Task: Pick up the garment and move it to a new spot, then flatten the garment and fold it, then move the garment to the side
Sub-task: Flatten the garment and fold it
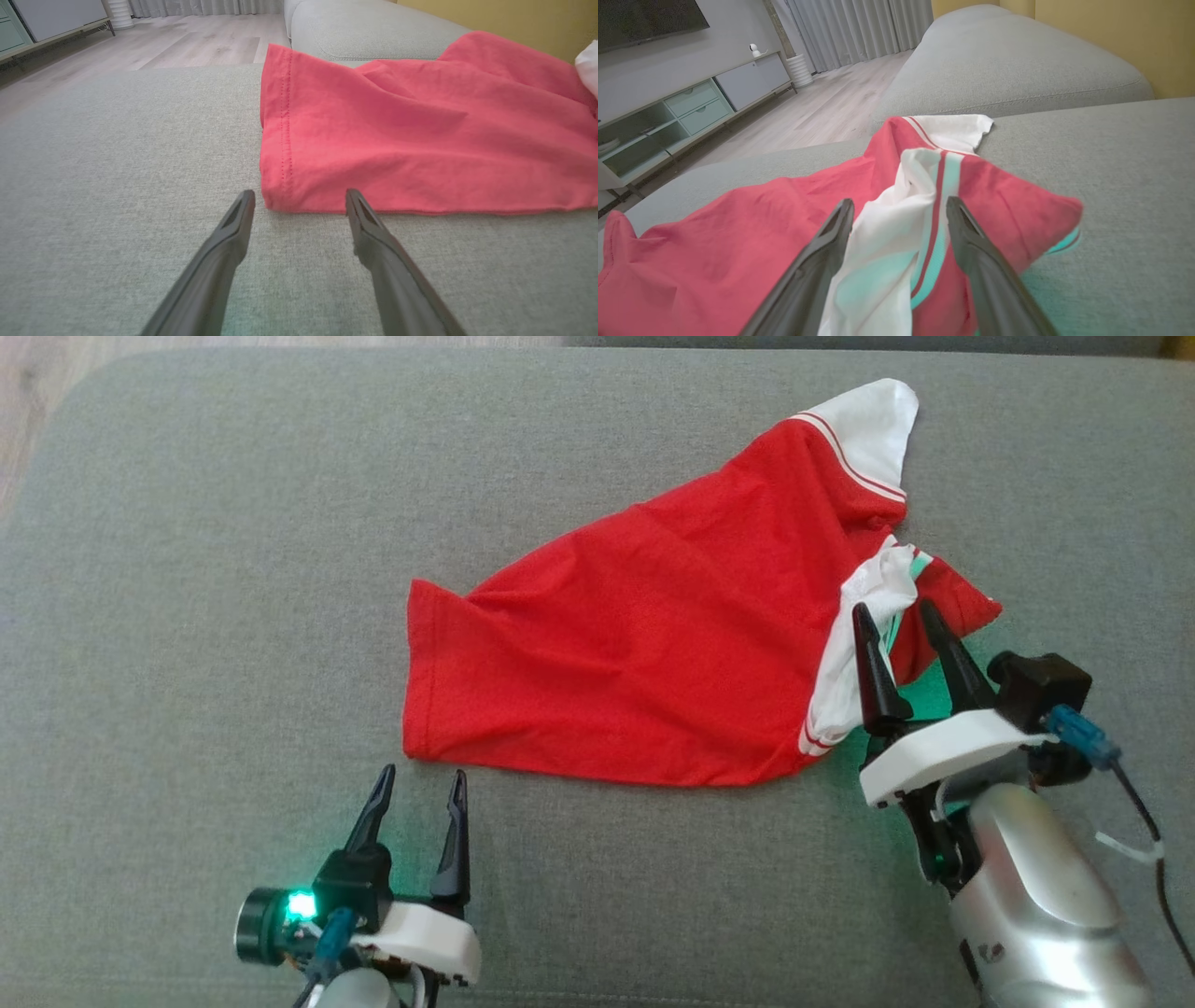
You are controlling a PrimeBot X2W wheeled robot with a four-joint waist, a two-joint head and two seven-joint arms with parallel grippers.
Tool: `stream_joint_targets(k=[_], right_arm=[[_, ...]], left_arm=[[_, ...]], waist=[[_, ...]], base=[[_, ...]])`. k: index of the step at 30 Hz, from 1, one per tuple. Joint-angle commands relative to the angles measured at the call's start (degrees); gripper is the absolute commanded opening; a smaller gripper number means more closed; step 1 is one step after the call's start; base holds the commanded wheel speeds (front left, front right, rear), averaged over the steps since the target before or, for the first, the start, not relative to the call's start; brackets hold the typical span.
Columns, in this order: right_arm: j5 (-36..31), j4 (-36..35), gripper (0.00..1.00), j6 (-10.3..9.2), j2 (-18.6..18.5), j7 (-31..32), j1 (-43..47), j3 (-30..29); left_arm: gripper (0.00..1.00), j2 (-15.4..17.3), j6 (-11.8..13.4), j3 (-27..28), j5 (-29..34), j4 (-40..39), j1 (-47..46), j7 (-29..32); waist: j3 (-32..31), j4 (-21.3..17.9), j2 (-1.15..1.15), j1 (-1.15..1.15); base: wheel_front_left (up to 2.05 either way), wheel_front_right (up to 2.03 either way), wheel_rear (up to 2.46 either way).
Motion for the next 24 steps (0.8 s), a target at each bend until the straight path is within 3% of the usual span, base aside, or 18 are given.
stream_joint_targets(k=[1, 4, 5, 6, 7, 11, 17, 24], right_arm=[[0.4, -1.2, 1.0, 0.21, 0.8, -0.8, -1.9, 0.9], [0.6, -0.6, 1.0, 0.21, 1.0, -0.8, -2.8, 0.8], [0.6, -0.2, 0.87, 0.21, 1.0, -0.8, -3.0, 0.7], [0.6, 0.2, 0.56, 0.21, 1.0, -0.8, -3.3, 0.7], [0.5, 0.7, 0.4, 0.21, 1.0, -0.8, -3.5, 0.7], [0.7, 2.3, 0.0, 0.21, 1.2, -0.8, -4.3, 0.4], [1.1, 0.1, 0.0, 0.21, 1.5, -0.8, -4.1, -0.9], [1.9, -10.1, 0.0, 0.21, 0.6, -0.8, 2.1, -4.1]], left_arm=[[1.0, 0.1, 0.4, 1.2, -0.3, -1.3, -1.2, -0.3], [1.0, 0.1, 0.4, 1.2, -0.3, -1.3, -1.2, -0.3], [1.0, 0.1, 0.4, 1.2, -0.3, -1.3, -1.2, -0.3], [1.0, 0.1, 0.4, 1.2, -0.3, -1.2, -1.2, -0.3], [1.0, 0.1, 0.4, 1.2, -0.3, -1.2, -1.3, -0.3], [1.0, 0.1, 0.3, 0.9, -0.4, -1.1, -1.6, -0.3], [1.0, 0.1, 0.3, 1.5, -0.2, -0.8, -1.1, -0.3], [1.0, 0.1, -0.1, 4.0, 0.3, -0.6, 2.4, -0.3]], waist=[[0.0, 0.0, 0.0, 0.0], [0.1, 0.0, 0.0, 0.0], [0.1, 0.0, 0.0, 0.0], [0.1, -0.1, 0.0, 0.0], [0.1, -0.1, 0.0, 0.0], [0.1, 0.0, 0.0, 0.0], [-1.2, -0.6, 0.0, 0.0], [-6.2, -4.9, 0.0, 0.0]], base=[[0.0, 0.0, 0.0], [0.0, 0.0, 0.0], [0.0, 0.0, 0.0], [0.0, 0.0, 0.0], [0.0, 0.0, 0.0], [0.0, 0.0, 0.0], [0.0, 0.0, 0.0], [0.0, 0.0, 0.0]])
